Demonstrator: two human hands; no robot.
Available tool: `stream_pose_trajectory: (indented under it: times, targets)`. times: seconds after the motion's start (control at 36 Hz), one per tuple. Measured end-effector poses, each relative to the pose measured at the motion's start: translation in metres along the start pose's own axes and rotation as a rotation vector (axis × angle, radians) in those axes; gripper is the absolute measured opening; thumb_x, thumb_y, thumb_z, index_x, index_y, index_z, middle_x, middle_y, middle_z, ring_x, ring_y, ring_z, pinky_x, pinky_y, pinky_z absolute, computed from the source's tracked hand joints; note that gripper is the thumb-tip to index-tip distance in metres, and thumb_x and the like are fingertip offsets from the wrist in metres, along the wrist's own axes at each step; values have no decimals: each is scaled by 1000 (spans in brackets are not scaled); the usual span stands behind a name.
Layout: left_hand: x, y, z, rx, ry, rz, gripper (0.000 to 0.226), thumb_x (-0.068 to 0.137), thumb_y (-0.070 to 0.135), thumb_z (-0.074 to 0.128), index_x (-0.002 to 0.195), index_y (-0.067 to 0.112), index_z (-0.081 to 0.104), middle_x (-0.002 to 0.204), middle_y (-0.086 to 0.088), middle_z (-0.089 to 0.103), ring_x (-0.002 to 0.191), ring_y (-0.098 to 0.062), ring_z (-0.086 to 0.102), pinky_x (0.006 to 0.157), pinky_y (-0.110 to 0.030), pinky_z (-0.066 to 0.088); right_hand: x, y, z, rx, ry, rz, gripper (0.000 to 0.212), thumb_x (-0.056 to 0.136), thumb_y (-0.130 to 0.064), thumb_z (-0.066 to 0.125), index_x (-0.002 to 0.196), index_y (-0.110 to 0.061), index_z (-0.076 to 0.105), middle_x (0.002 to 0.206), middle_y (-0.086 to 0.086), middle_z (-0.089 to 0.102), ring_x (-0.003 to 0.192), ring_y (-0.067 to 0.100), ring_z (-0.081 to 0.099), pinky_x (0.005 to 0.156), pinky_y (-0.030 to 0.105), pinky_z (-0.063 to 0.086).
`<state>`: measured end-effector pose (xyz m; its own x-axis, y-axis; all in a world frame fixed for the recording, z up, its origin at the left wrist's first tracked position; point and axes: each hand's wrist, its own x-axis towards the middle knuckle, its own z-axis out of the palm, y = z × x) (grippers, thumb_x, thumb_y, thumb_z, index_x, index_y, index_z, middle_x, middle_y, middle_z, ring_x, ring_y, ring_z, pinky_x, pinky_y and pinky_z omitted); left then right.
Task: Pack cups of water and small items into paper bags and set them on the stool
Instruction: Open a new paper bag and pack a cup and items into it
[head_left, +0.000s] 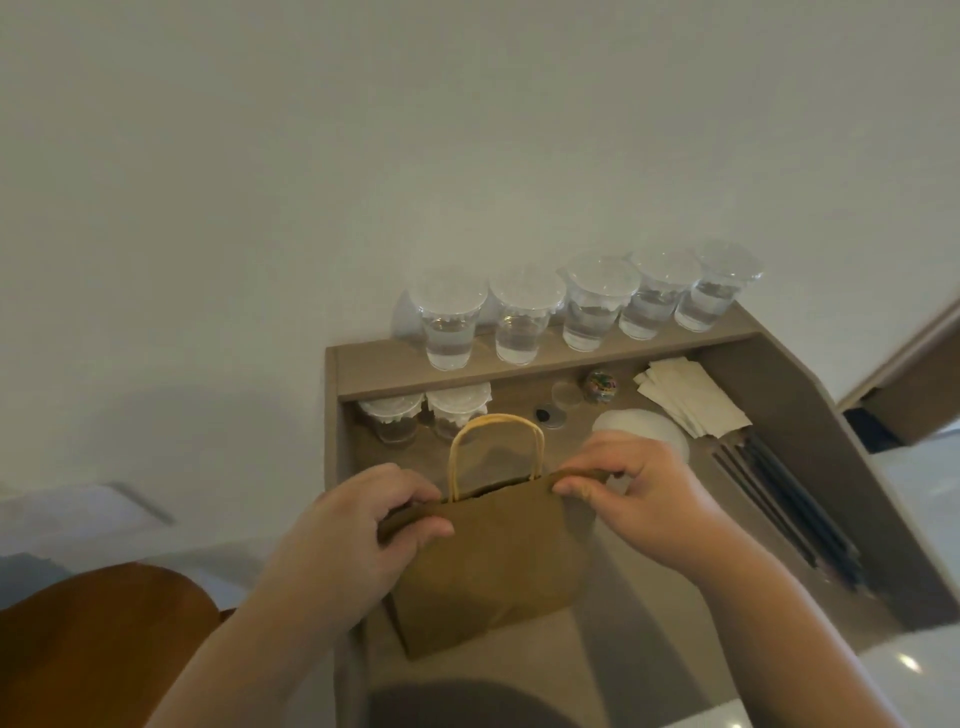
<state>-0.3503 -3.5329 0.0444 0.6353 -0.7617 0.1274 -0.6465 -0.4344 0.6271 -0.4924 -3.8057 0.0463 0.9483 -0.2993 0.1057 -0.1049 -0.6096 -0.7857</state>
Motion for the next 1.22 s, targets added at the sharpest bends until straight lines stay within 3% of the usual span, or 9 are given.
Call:
stream_pose_trajectory:
  times: [0.17,0.31,0.5,0.58,0.67,0.75,0.83,1.0,1.22]
  targets:
    - [3,26,19,-9,-115,59,24,98,49,61,122,45,67,104,27,55,100,1,59,86,-18,49,-15,15,-19,44,1,18,17,88,-17,83,91,-33,84,89,-9,73,87,19,65,76,18,46]
    - [13,50,26,19,-168,16,10,96,45,64,106,45,66,107,30,58,105,5,57,93,-20,51,-18,20,-38,20,-121,68,18,91,-20,82,86,-38,80,92,-12,72,94,12,67,83,16,48]
    - [29,66,35,105,-215,-141,38,85,75,54,113,51,65,105,28,61,100,6,57,93,-24,52,-2,32,-41,59,-237,73,6,91,-32,81,87,-36,79,96,-15,70,98,6,66,94,32,54]
    - [33,72,36,157,-206,-128,31,89,72,55,110,54,67,102,29,58,98,8,56,91,-22,50,1,51,-55,282,-329,-31,15,95,-40,75,101,-27,81,102,-1,73,100,16,69,96,36,55]
    - [33,83,37,141,-207,-141,17,89,66,63,104,60,68,110,37,55,104,11,56,89,-16,47,13,91,-71,548,-319,89,33,102,-36,59,106,-11,79,105,7,76,106,25,69,100,38,53]
    - [32,93,38,113,-208,-167,16,85,67,63,100,69,67,110,40,60,108,13,58,89,-11,47,43,144,-62,251,-121,262,24,104,-30,60,89,-25,79,85,-2,74,84,10,69,86,34,54]
    - [31,98,42,118,-148,-215,24,85,56,72,99,75,64,108,44,63,107,16,59,92,-8,46,80,188,-50,-82,17,374,14,102,-29,61,97,-37,71,81,-11,69,74,2,63,66,23,46]
    - [29,98,56,152,-50,-316,31,84,41,82,98,66,71,108,41,67,106,14,63,91,-8,48,144,248,-43,-134,110,424,27,96,-24,62,120,-20,73,112,9,75,100,31,68,84,35,53]
    - [20,102,75,97,100,-361,31,84,31,84,99,56,77,109,35,71,106,10,66,93,-9,48,174,281,-34,-198,89,326,31,94,-48,62,115,-30,76,105,7,79,99,38,72,84,42,59]
